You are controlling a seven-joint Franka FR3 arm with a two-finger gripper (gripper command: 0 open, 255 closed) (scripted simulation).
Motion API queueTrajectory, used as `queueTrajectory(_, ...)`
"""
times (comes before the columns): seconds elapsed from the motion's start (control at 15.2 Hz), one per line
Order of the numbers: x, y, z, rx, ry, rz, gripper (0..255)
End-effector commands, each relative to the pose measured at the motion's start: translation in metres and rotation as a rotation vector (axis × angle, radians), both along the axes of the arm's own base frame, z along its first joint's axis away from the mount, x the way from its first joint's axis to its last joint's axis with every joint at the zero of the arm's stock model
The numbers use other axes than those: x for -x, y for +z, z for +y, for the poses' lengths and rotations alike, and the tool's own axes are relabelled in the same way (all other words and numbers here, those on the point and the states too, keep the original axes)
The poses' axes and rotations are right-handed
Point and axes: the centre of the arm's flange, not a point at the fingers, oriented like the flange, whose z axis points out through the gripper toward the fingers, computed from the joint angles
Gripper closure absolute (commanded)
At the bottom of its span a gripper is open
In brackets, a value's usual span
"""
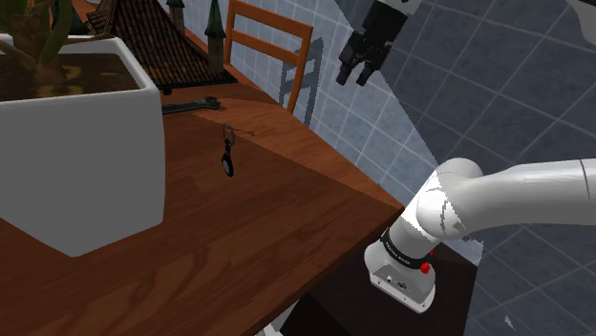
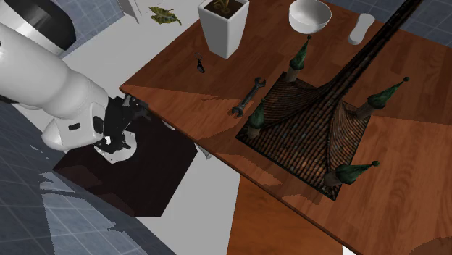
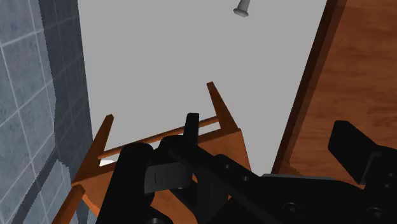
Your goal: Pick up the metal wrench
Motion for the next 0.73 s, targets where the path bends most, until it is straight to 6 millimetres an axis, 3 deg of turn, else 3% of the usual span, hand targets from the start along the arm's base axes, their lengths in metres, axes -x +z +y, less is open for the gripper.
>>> queueTrajectory(0.0,0.000,0.000,0.000,0.000,0.000,0.000,0)
queueTrajectory(0.33,-0.068,-0.004,0.023,0.036,0.236,0.003,0)
queueTrajectory(0.66,-0.128,-0.009,0.062,0.071,0.473,0.005,0)
